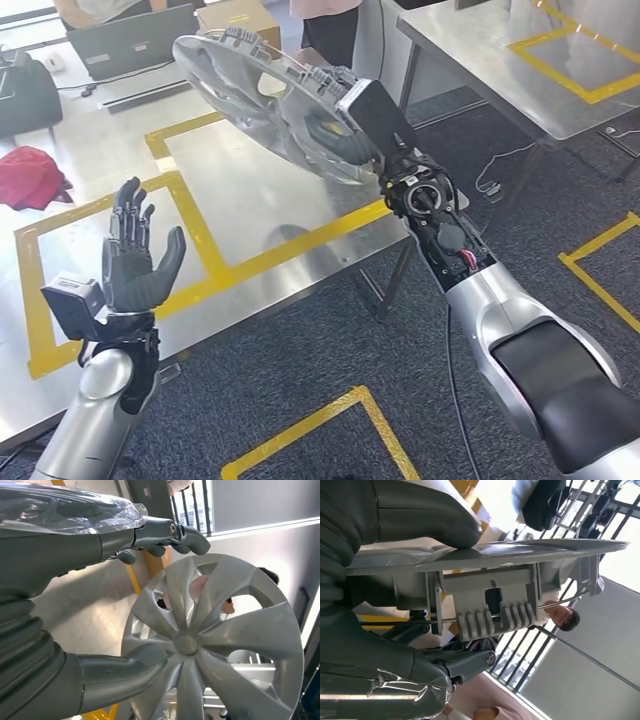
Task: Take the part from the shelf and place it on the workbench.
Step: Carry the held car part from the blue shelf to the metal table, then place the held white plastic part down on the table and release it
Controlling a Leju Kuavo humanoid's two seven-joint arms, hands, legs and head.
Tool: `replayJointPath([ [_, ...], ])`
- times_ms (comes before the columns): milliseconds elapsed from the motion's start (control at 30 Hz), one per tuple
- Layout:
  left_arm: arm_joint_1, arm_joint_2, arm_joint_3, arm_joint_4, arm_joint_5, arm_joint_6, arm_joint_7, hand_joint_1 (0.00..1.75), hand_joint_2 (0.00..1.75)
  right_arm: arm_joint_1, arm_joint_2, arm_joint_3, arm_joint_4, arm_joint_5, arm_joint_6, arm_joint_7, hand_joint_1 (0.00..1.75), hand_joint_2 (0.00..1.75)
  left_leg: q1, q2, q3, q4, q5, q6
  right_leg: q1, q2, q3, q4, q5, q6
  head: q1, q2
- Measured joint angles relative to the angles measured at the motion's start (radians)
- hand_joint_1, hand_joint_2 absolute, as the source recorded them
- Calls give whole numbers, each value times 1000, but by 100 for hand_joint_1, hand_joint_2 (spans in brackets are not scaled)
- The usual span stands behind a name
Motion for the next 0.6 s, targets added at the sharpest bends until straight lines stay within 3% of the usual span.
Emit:
replayJointPath([
  [67,-1,-1,0,3,1,-2,-2,0,175,-10,8,3,23,9,-7,-10,175,175,-2,-1,-7,12,-6,-14,2,2,34,-72,15,-5,1,0],
  [167,-3,-2,-1,8,3,-4,-6,0,175,-26,22,8,62,29,-20,-23,175,175,-2,-1,-11,12,-4,-26,5,7,36,-74,6,-25,-11,0],
  [300,-11,-3,-2,16,5,-4,-11,0,175,-50,40,11,133,57,-36,-43,175,175,-3,1,-10,4,3,-10,4,15,30,-75,8,-30,-29,0],
  [367,-12,-3,-2,21,6,-4,-12,0,175,-59,51,12,166,64,-41,-52,175,175,-3,2,-9,2,7,-8,4,17,28,-75,9,-32,-39,0],
  [533,-17,-7,-3,32,9,-4,-23,0,175,-90,76,19,253,94,-47,-58,175,175,0,5,-9,-6,10,-10,10,18,25,-75,9,-41,-48,0],
  [600,-19,-9,-4,38,10,-4,-28,0,175,-106,87,25,292,113,-51,-58,175,175,2,6,-8,-9,9,-20,13,18,25,-75,9,-44,-49,0],
])
